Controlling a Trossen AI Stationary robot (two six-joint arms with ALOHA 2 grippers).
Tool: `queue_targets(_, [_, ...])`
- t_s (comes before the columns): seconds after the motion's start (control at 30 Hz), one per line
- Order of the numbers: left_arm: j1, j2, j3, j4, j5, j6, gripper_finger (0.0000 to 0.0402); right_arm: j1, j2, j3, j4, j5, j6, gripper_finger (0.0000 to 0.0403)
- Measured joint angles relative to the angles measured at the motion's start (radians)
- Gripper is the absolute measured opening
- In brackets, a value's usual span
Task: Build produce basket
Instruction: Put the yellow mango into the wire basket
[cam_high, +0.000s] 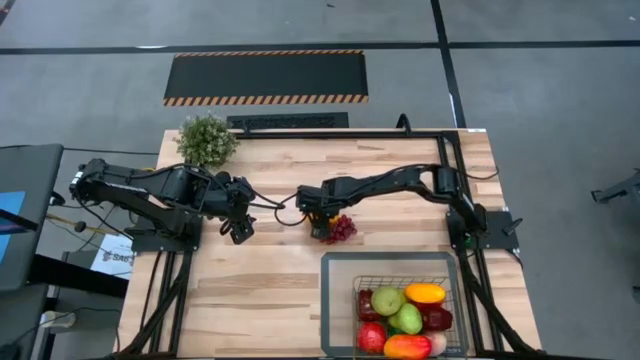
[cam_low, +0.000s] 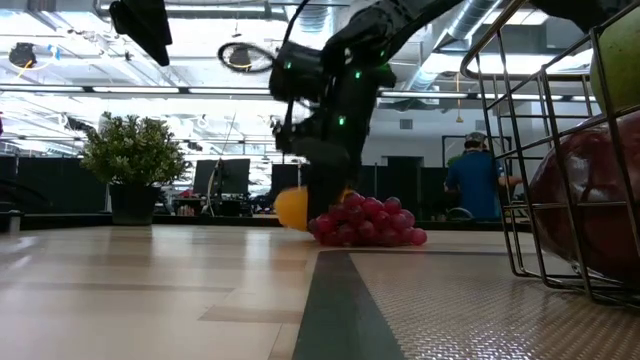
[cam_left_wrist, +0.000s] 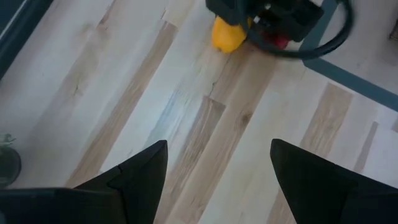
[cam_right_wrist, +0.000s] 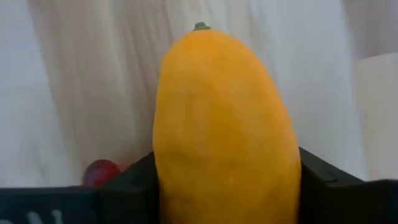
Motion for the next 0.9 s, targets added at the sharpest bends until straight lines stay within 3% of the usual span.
queue_targets(0.3, [0.0,0.0,0.0,0.0,-0.003,0.002,0.0271,0.018,-0.255,0.0,-0.078,0.0,0.05,0.0244])
queue_targets(0.5, [0.0,0.0,0.0,0.001,-0.011,0.003,0.0271,0.113,-0.481,0.001,-0.173,0.0,0.208,0.0254])
queue_targets(0.7, [0.0,0.0,0.0,0.004,-0.012,0.002,0.0271,0.335,-0.636,0.001,-0.229,0.001,0.529,0.0253])
queue_targets(0.9, [0.0,0.0,0.0,0.014,-0.045,-0.013,0.0271,0.646,-0.649,0.0,-0.214,0.105,0.927,0.0254])
